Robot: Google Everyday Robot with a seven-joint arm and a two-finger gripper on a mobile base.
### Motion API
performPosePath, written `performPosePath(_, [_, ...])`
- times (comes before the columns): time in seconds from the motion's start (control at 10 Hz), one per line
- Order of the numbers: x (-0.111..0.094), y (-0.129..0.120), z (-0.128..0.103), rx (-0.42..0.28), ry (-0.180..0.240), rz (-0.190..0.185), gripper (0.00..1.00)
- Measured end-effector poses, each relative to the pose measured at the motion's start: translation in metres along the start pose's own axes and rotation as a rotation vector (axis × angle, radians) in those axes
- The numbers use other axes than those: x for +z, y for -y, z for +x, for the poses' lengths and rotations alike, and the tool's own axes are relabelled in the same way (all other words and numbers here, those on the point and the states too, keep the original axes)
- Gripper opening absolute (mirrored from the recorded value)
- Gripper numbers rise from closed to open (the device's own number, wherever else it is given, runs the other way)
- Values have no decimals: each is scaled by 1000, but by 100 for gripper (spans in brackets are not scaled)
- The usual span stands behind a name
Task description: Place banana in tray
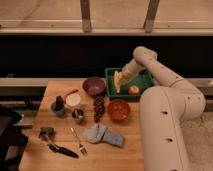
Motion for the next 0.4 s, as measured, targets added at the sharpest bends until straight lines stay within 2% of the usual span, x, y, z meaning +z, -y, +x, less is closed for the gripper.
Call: performPosePath(0.4, [1, -2, 0, -2, -1, -1, 61])
